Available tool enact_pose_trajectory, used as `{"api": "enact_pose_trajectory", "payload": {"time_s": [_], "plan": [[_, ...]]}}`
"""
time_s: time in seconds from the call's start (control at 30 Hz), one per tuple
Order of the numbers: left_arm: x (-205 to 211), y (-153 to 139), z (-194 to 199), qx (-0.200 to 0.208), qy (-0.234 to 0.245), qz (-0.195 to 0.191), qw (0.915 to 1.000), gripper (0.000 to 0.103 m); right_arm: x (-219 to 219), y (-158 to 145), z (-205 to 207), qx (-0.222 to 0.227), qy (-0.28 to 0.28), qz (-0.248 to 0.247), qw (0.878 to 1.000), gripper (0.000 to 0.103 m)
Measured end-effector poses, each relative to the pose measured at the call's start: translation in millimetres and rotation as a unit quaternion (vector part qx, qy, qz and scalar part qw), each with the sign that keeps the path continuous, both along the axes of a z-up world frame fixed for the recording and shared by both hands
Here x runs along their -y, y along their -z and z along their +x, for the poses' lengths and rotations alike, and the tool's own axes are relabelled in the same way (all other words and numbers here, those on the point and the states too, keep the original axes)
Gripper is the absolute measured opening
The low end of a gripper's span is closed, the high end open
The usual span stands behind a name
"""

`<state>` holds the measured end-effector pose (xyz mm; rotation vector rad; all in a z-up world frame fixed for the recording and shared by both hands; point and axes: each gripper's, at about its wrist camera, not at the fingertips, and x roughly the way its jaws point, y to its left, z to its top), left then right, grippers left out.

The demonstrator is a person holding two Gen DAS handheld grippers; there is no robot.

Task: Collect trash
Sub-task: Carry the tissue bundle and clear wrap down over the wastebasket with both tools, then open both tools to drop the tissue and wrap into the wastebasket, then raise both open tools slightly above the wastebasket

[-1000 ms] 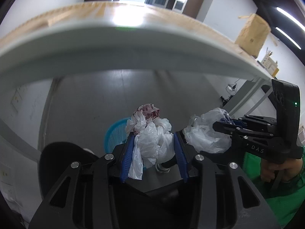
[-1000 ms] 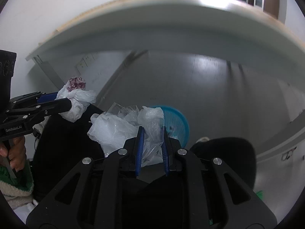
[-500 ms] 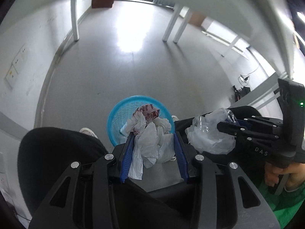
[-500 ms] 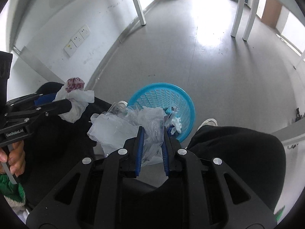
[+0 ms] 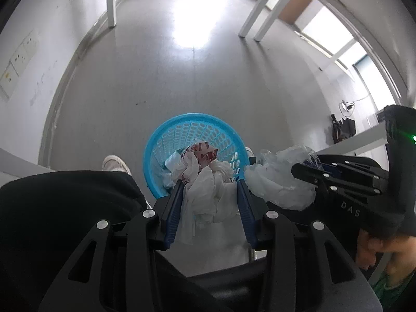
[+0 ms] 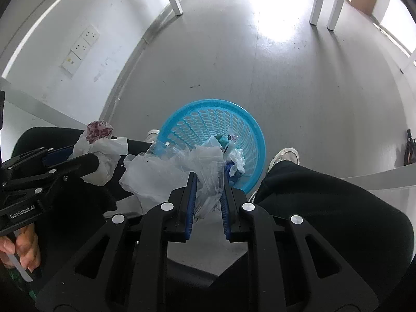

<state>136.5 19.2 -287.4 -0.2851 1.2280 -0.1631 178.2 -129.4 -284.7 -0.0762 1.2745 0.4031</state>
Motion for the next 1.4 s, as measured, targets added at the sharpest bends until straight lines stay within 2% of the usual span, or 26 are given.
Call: {"api": "enact_pose_trajectory", "payload": {"time_s": [0.13, 0.43, 0.73, 0.9, 0.97, 1.07, 1.27, 1.4], "plan": [[1, 10, 12, -0.013, -0.006, 0.002, 0.9999, 0.040, -3, 12, 9, -0.002, 0.004, -0.009, 1.000, 0.016], [3, 41, 47, -0.039, -0.037, 0.012, 0.9985, 0.040, -10, 47, 39, -0.041, 0.012, -0.027, 0.999, 0.016], [-4, 93, 89, -0.116, -0.064, -0.005, 0.9912, 0.040, -8, 103, 76, -0.126, 0.033, -0.030, 0.991, 0.017], [-11, 113, 102, -0.146, -0.079, -0.007, 0.9861, 0.040, -11, 123, 86, -0.139, 0.039, -0.039, 0.989, 0.017], [-11, 117, 105, -0.152, -0.081, -0.016, 0.9849, 0.041, -9, 125, 88, -0.139, 0.042, -0.039, 0.989, 0.022], [-13, 115, 107, -0.145, -0.086, -0.018, 0.9855, 0.055, -3, 124, 91, -0.135, 0.057, -0.036, 0.989, 0.035], [-17, 103, 106, -0.124, -0.087, -0.010, 0.9884, 0.056, 0, 120, 90, -0.131, 0.055, -0.027, 0.990, 0.043], [-23, 98, 100, -0.126, -0.090, -0.012, 0.9879, 0.057, 6, 108, 84, -0.118, 0.053, -0.025, 0.991, 0.047]]}}
